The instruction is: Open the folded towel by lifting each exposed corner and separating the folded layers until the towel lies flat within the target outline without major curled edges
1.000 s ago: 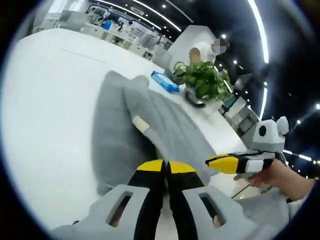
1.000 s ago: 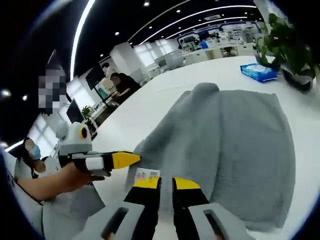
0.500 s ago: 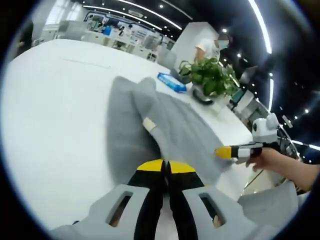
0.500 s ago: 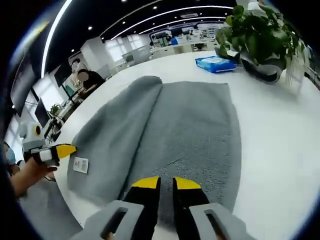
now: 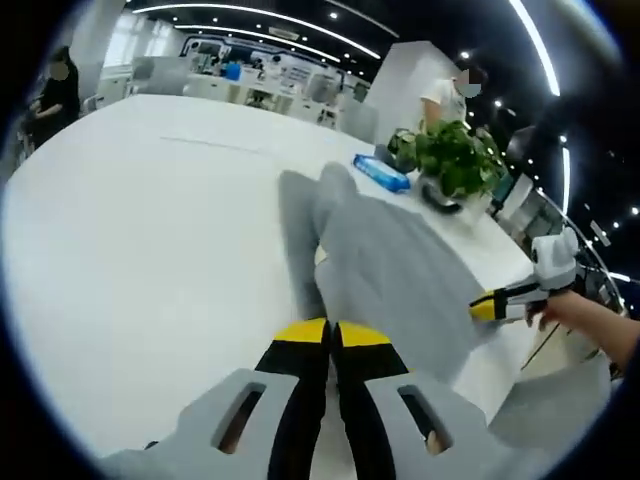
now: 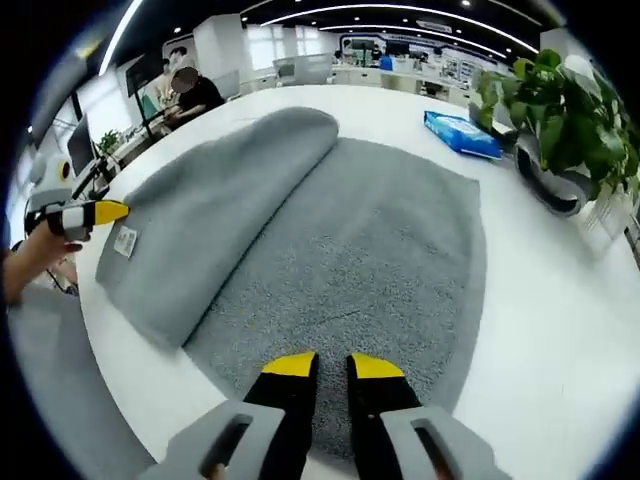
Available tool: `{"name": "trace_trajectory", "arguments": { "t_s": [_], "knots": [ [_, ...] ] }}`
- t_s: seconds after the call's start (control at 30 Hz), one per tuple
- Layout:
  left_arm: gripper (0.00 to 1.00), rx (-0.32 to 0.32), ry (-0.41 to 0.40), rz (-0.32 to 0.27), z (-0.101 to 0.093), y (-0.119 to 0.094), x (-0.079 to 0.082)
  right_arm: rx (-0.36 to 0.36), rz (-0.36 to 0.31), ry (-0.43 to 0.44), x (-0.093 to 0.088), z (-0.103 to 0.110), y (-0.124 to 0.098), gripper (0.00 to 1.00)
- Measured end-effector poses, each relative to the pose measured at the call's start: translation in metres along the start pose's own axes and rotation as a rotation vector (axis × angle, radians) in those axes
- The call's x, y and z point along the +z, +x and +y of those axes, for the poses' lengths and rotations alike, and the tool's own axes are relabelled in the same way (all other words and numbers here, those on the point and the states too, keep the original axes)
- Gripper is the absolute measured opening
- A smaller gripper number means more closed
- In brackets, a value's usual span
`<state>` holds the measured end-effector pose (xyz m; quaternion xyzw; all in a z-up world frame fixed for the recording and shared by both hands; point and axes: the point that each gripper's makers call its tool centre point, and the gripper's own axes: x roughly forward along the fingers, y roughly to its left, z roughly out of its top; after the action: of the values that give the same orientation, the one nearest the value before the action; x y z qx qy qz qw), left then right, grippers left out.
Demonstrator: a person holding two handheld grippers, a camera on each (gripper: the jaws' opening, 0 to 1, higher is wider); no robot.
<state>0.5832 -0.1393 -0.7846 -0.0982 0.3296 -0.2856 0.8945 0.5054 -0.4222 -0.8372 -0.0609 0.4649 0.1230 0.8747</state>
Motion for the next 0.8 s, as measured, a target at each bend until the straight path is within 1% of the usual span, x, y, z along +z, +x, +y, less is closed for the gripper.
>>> {"name": "trace_trajectory", "arguments": {
  "t_s": [0.1, 0.2, 0.33, 0.47, 0.57, 0.67, 0.73, 0.8],
  "knots": [
    [0.01, 0.036, 0.002, -0.002, 0.021, -0.006, 0.006, 0.006, 0.011, 0.004, 0.0, -0.001, 0.0, 0.09],
    [0.01, 0.068, 0.013, 0.002, 0.038, -0.01, 0.009, 0.015, 0.026, 0.004, 0.0, -0.001, 0.0, 0.08],
    [0.01, 0.1, 0.024, 0.012, 0.053, -0.014, 0.009, 0.022, 0.05, -0.004, 0.0, -0.002, 0.0, 0.08],
    [0.01, 0.121, 0.041, 0.031, 0.064, -0.015, 0.004, 0.027, 0.087, -0.011, 0.0, -0.002, 0.001, 0.07],
    [0.01, 0.143, 0.062, 0.058, 0.072, -0.015, -0.002, 0.027, 0.115, -0.017, 0.0, -0.002, 0.001, 0.07],
    [0.01, 0.175, 0.085, 0.077, 0.081, -0.016, -0.007, 0.028, 0.131, -0.026, 0.0, -0.003, 0.001, 0.07],
    [0.01, 0.178, 0.082, 0.096, 0.084, -0.016, -0.011, 0.031, 0.138, -0.031, -0.001, -0.002, 0.001, 0.07],
    [0.01, 0.194, 0.086, 0.112, 0.089, -0.017, -0.014, 0.034, 0.145, -0.034, -0.001, -0.002, 0.001, 0.07]
  ]
}}
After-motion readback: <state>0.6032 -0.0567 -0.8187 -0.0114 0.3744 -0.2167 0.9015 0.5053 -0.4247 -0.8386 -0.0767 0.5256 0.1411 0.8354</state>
